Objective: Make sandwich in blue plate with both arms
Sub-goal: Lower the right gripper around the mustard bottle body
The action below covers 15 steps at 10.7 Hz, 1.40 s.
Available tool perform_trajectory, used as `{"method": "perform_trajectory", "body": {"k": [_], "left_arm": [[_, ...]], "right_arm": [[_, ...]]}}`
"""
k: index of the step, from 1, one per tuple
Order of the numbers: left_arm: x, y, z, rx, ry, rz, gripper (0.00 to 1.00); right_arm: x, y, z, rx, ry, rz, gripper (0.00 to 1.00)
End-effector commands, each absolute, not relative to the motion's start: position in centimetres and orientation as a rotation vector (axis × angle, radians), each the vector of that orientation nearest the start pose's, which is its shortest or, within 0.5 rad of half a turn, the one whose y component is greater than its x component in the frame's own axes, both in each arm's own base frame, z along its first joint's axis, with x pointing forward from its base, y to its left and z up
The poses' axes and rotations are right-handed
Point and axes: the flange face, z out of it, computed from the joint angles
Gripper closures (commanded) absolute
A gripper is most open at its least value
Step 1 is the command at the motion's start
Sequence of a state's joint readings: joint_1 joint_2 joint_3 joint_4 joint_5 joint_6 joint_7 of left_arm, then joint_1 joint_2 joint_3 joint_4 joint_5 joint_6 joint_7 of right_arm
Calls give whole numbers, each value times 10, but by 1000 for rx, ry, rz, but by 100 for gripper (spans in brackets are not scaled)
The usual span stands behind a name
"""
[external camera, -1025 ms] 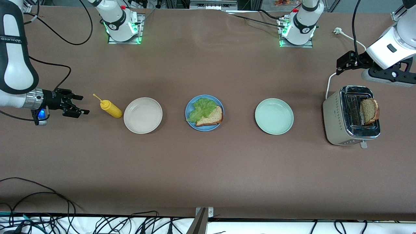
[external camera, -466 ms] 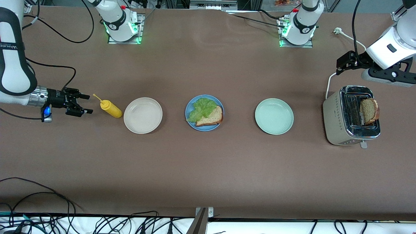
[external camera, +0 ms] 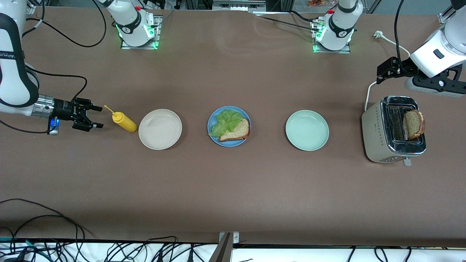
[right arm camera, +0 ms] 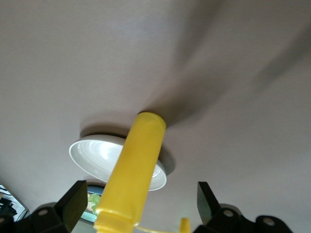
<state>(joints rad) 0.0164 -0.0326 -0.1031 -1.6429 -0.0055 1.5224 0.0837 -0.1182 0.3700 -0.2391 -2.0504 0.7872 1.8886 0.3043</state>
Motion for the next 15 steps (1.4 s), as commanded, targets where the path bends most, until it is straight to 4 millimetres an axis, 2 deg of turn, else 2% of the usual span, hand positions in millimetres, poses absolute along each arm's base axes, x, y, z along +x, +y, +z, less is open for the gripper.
{"method": "perform_trajectory", "body": {"k": [1,3,12,15], "left_arm": [[537,-50,608,-3147,276,126,0],[537,-50,608,-3147,276,126,0],[537,-50,608,-3147,276,126,0],[537,-50,608,-3147,276,126,0]], "right_arm": [[514,-142,221,-1993,1421,595,0],[506,-140,209,-1952,1458,615,0],[497,-129,213,-1888,1478,645,0],[502,-120,201,-1881,1503,620,0]]}}
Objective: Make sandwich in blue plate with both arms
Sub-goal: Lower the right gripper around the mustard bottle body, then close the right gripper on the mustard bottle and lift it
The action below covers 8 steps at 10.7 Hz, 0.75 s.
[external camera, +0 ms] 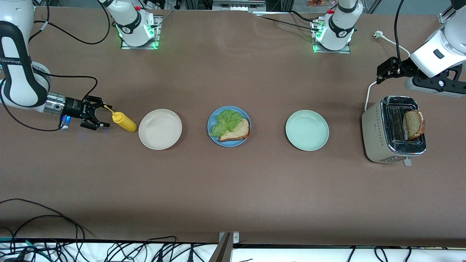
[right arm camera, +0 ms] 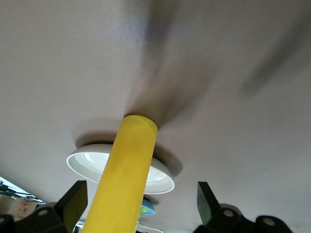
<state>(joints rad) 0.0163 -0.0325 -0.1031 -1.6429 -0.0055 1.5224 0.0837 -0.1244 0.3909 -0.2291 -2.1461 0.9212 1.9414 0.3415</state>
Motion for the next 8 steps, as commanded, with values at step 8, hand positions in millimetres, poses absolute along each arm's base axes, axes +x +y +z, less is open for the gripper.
{"method": "perform_trajectory", "body": {"k": [8], "left_arm": [[537,-50,608,-3149,276,126,0]], "right_arm": [[513,-81,184,-1818,1503,628,0]]}}
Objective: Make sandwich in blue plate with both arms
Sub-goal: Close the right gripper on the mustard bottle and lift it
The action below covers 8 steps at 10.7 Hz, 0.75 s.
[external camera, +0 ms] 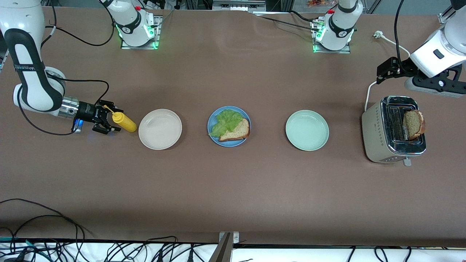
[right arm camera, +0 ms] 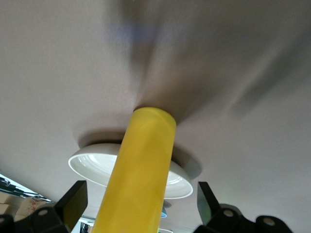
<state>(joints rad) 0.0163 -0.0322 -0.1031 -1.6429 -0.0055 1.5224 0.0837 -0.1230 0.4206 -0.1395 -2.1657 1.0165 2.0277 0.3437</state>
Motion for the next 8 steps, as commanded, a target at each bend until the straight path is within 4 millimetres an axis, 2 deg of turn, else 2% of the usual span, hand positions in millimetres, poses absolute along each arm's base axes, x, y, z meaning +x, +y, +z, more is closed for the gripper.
{"method": "perform_trajectory", "body": {"k": [1,8], "left_arm": [[537,-50,608,-3147,276,126,0],[537,-50,608,-3149,276,126,0]], "right_arm": [[513,-80,183,-1815,1500,631,0],[507,-63,171,-1815,1506,641,4]]}}
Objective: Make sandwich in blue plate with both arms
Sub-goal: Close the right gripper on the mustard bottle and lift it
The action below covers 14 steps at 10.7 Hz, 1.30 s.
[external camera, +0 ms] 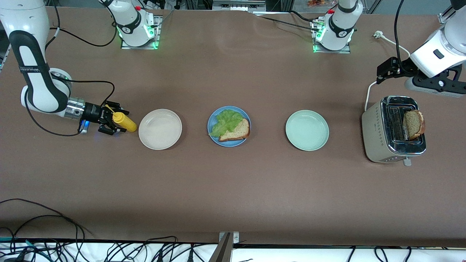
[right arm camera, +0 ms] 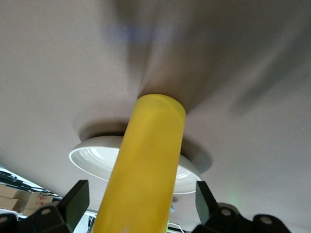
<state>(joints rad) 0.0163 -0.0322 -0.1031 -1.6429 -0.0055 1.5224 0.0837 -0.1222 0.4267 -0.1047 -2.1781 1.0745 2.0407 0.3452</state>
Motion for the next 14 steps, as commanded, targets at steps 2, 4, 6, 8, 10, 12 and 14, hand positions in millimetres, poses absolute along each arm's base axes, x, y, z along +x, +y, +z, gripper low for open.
{"method": "perform_trajectory", "body": {"k": [2,4,6,8,10,12,14], "left_arm": [[537,-50,608,-3149,276,126,0],[537,-50,608,-3149,276,126,0],[537,-50,607,-3149,276,129,0],[537,-50,608,-3149,276,126,0],[537,-50,608,-3149,276,126,0],[537,-50,608,-3149,276,126,0],[537,-50,608,-3149,276,126,0]], "right_arm": [[505,-62,169,-1810,1515,649,23],[505,-63,172,-1801,1525,648,70],[507,-65,178,-1784,1550,648,76],[510,-66,190,-1798,1534,628,83],[514,-70,207,-1859,1500,599,100],[519,-69,232,-1935,1484,578,100],[531,-47,252,-2003,1588,605,100]]}}
